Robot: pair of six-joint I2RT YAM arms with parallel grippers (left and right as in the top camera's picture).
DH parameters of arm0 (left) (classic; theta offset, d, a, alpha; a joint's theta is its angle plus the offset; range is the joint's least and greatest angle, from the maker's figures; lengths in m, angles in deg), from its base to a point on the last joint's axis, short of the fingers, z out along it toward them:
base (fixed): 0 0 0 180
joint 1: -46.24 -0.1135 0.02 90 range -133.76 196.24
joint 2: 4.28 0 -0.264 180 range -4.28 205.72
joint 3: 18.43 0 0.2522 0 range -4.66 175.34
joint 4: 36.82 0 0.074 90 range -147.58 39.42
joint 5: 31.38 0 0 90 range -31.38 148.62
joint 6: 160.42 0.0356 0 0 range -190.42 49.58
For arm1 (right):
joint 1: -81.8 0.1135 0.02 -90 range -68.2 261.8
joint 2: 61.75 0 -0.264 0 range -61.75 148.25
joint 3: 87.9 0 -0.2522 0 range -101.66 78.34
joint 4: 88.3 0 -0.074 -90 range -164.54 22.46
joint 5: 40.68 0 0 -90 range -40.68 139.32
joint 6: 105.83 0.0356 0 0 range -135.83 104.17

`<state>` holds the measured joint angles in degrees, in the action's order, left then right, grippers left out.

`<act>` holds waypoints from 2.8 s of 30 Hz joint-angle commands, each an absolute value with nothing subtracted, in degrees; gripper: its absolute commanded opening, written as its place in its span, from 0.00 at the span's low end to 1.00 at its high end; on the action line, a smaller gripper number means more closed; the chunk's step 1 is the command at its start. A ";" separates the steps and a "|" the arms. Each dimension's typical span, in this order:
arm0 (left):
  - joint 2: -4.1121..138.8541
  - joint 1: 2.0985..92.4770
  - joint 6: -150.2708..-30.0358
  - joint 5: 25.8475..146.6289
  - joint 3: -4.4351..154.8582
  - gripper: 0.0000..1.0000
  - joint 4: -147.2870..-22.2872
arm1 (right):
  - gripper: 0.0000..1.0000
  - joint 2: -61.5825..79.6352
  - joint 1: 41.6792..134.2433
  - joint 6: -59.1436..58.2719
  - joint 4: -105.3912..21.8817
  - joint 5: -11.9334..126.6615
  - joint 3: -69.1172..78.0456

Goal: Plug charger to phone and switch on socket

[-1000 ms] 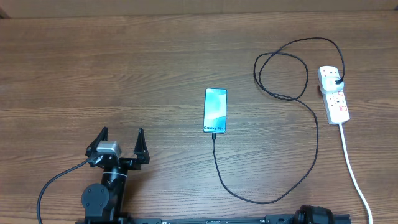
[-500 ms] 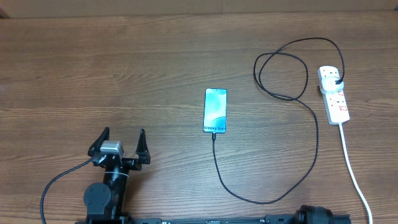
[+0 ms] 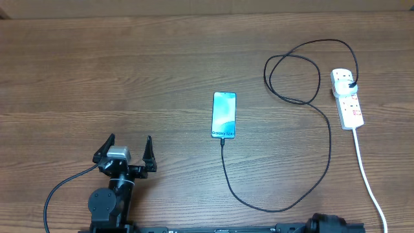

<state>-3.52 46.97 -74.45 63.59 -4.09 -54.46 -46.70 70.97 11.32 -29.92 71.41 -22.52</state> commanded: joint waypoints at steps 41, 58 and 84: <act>-4.02 46.58 -73.14 64.01 -4.41 1.00 -54.55 | 0.58 -61.43 83.29 0.64 -31.21 61.42 -20.57; -4.02 46.58 -73.14 64.01 -4.41 1.00 -54.55 | 1.00 -61.36 83.29 0.57 -62.27 57.86 20.10; -4.02 46.58 -73.14 64.03 -4.41 1.00 -54.57 | 1.00 -61.36 83.29 0.61 -80.50 54.05 73.22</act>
<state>-3.52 46.97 -74.43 63.59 -4.13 -54.46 -61.08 83.34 0.66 -79.91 54.82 71.69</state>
